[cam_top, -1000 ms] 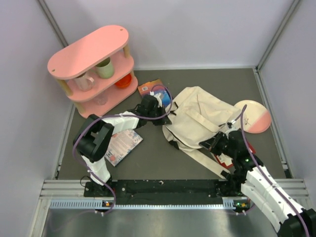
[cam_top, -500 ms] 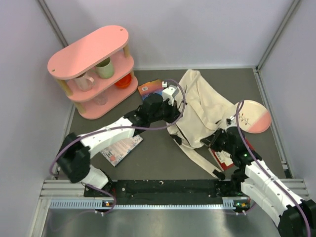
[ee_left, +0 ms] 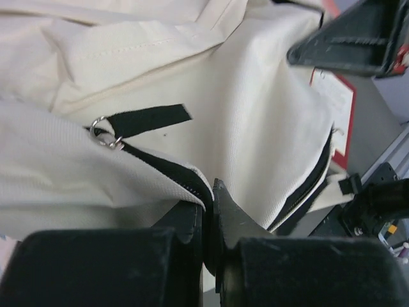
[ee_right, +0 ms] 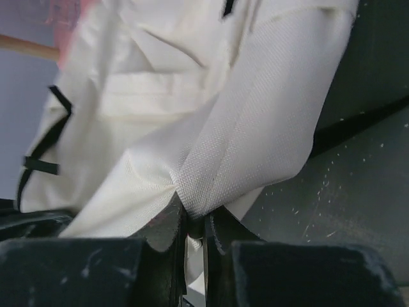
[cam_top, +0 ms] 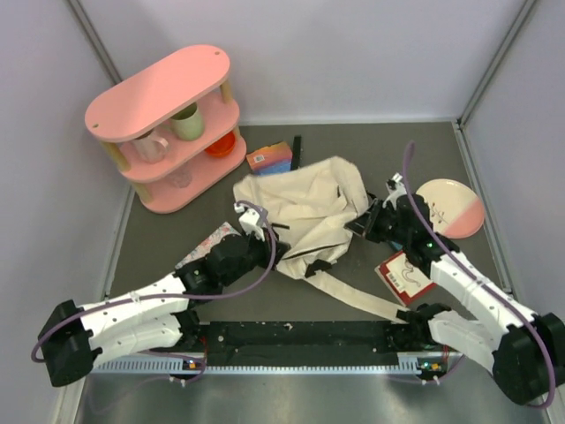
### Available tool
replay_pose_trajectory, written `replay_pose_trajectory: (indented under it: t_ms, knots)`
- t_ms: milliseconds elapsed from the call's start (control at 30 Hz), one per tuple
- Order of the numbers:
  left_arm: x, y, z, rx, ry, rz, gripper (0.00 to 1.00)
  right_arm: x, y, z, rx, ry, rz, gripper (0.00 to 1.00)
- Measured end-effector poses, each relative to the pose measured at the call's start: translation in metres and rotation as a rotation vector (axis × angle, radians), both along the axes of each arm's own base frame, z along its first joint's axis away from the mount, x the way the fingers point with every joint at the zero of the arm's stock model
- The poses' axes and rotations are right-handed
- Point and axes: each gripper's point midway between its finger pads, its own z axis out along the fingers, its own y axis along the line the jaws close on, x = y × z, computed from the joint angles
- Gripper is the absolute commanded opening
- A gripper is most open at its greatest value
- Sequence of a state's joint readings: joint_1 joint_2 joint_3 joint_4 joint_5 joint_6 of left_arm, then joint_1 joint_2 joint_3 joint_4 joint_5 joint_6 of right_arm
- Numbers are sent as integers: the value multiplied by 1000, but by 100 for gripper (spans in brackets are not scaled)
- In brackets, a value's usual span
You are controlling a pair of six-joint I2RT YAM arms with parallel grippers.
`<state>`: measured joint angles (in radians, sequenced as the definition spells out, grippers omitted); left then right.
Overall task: Pack the student bag
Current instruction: Adjust the student bag at the center of the board.
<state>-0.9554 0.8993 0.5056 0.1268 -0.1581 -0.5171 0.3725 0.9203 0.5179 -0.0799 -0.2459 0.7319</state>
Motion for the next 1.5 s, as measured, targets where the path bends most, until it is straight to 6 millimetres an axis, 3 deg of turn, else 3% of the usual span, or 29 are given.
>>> replay_pose_trajectory:
  t_ms: [67,100,133,200,300,333,433,500,533,600,700,833,1000,1167,1267,1367,1500]
  knots:
    - [-8,4,-22,-1,68,16,31,5,8,0,-16,30,41,20]
    - [-10,5,-28,2,86,19,46,7,10,-3,-25,49,52,35]
    - [-12,5,-34,9,105,20,54,14,9,-7,-55,69,48,42]
    - [-16,6,-45,28,151,25,69,41,-5,-16,-137,100,-26,64]
    - [-21,8,-60,68,198,28,76,67,-29,-19,-220,101,-127,91]
    - [-23,10,-64,82,212,31,76,68,-34,-18,-226,103,-151,92]
    - [-25,18,-72,121,242,50,81,68,-52,-5,-256,63,-223,93]
    - [-27,26,-75,152,261,75,85,62,-59,15,-247,-1,-244,92]
    - [-27,30,-75,162,264,88,93,58,-59,24,-236,-29,-245,92]
    - [-28,44,-73,177,260,129,99,48,-58,43,-196,-93,-229,90]
    - [-23,68,-61,156,234,244,99,34,-48,54,-129,-136,-180,88]
    - [-13,99,-48,135,185,389,99,11,-17,42,-41,-120,-50,84]
    - [-4,121,-45,141,173,492,99,-20,43,33,-22,-81,183,75]
    - [2,129,-53,159,211,530,99,-17,87,34,-44,-74,296,56]
    - [5,132,-61,171,247,536,99,-16,102,20,-68,-37,324,52]
    - [7,135,-66,171,286,540,98,-26,108,-9,-120,18,334,50]
    - [15,138,-66,134,310,541,99,-46,88,-72,-213,122,291,47]
